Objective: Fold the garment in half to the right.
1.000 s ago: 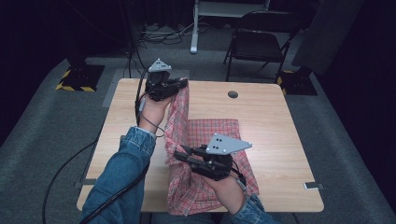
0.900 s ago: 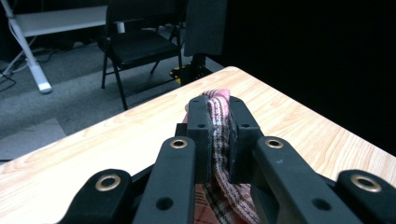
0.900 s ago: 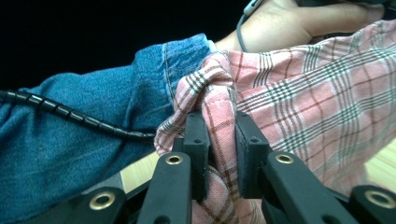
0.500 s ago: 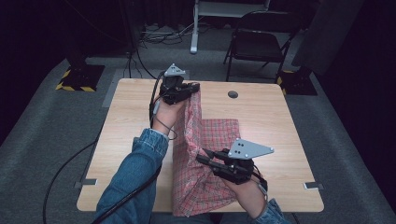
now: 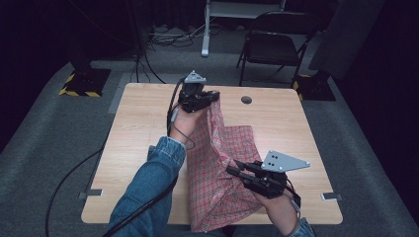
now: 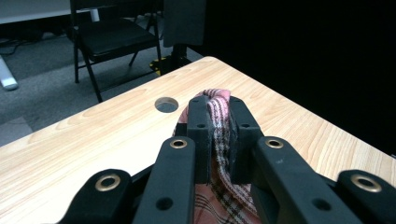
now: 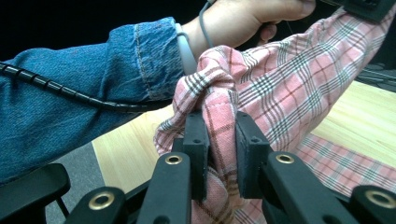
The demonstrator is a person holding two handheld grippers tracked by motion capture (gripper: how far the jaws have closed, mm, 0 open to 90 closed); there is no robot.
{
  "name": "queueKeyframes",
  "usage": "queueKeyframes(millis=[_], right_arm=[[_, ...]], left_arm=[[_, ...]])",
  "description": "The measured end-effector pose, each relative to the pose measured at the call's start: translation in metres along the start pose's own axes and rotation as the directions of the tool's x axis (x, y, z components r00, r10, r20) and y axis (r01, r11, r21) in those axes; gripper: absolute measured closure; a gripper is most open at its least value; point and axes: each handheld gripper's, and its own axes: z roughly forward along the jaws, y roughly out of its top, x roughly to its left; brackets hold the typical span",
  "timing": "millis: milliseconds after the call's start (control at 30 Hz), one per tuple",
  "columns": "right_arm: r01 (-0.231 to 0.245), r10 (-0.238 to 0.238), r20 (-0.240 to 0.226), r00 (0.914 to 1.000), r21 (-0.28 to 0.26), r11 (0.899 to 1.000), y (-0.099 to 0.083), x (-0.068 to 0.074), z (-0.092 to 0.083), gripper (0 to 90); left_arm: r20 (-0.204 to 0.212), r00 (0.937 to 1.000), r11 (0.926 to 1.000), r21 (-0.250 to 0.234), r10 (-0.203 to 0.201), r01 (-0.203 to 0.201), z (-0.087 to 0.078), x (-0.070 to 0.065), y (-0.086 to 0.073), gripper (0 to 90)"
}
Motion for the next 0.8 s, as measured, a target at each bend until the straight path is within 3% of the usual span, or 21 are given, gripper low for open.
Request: queueKeyframes(millis=[267, 533, 800], right_arm=[[-0.031, 0.032, 0.030, 0.9990, -0.016, 0.999, -0.007, -0.008, -0.011, 77.6], [-0.081, 0.082, 0.042, 0.9957, -0.027, 0.996, -0.021, -0.022, -0.018, 77.6], [-0.111, 0.112, 0.060, 0.9920, -0.022, 0.994, -0.038, -0.033, -0.025, 77.4]], left_arm=[[0.017, 0.9994, 0.9993, 0.021, 0.031, -0.031, 0.019, -0.008, 0.004, 81.9], [0.033, 0.9994, 0.9990, 0.044, 0.010, -0.012, 0.041, -0.009, -0.001, 81.8], [0.040, 0.9990, 0.9958, 0.089, 0.017, -0.021, 0.066, -0.015, -0.009, 81.8]])
